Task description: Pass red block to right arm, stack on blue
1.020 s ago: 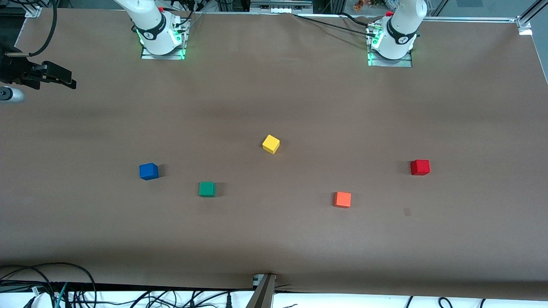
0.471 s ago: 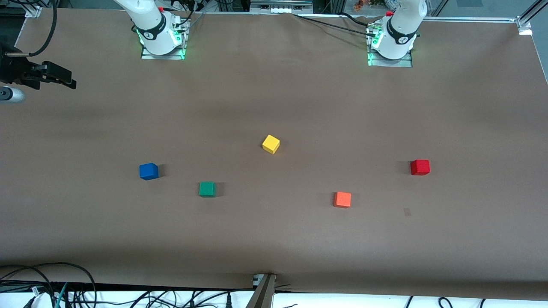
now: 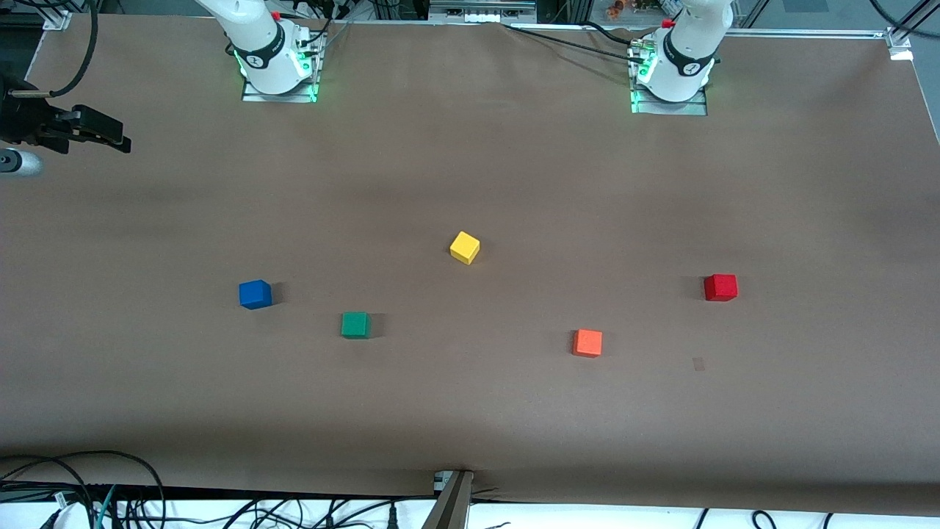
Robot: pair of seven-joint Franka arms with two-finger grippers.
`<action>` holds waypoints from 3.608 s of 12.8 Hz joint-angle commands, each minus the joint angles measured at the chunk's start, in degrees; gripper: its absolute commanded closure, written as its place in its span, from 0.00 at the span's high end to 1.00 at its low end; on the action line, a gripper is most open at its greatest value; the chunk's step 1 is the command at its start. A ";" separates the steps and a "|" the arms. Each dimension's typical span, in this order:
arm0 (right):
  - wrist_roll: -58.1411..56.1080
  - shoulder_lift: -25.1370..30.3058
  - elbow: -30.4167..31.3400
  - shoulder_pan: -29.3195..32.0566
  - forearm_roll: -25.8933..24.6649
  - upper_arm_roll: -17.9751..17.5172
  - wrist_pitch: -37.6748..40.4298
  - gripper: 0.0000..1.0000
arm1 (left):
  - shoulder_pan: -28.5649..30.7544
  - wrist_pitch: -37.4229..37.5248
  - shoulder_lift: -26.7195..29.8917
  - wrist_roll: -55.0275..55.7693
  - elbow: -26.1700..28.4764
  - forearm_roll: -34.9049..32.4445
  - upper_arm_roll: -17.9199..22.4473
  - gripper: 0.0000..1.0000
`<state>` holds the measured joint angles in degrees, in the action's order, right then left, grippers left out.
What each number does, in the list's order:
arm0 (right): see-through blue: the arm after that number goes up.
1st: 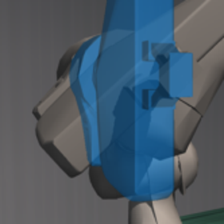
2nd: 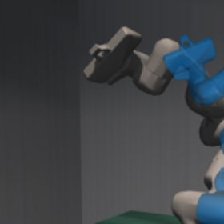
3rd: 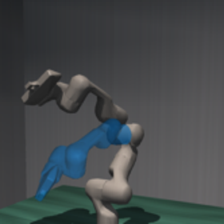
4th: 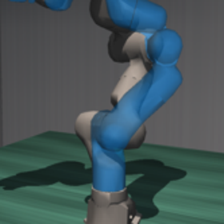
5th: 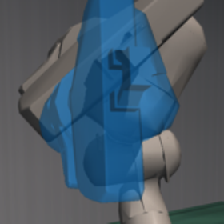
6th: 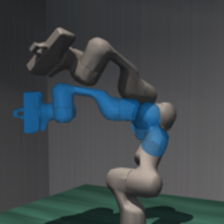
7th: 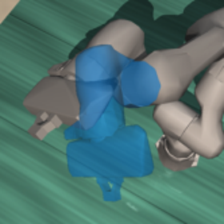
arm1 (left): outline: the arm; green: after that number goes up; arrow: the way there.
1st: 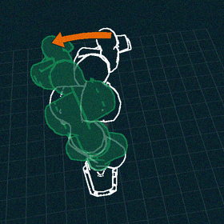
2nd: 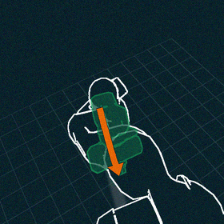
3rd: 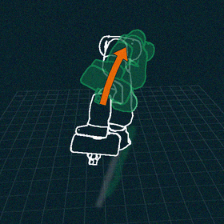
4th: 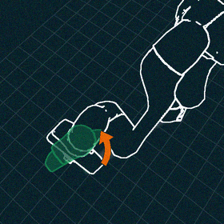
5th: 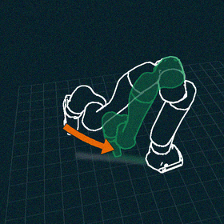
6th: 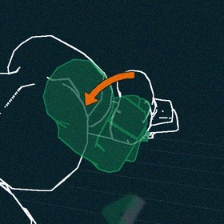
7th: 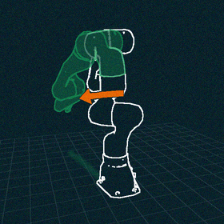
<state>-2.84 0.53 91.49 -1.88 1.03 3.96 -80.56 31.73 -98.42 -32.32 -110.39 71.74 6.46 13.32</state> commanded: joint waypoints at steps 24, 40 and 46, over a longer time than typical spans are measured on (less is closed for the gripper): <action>-0.50 -0.09 -0.70 0.39 0.82 -0.18 0.14 1.00 | 3.78 11.14 -30.60 -36.39 -3.10 46.61 -7.43 1.00; -0.50 -0.09 -0.70 0.39 0.82 -0.18 0.14 1.00 | 1.76 21.69 -35.45 -39.03 -1.79 50.23 -15.60 1.00; -0.50 -0.09 -0.70 0.39 0.82 -0.18 0.14 1.00 | -0.35 22.66 -35.89 -38.76 -1.52 50.31 -15.60 1.00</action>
<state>-2.84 0.53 91.48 -1.88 1.05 3.96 -80.57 31.71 -76.78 -67.52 -147.43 70.57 55.22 -2.88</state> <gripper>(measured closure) 0.000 0.000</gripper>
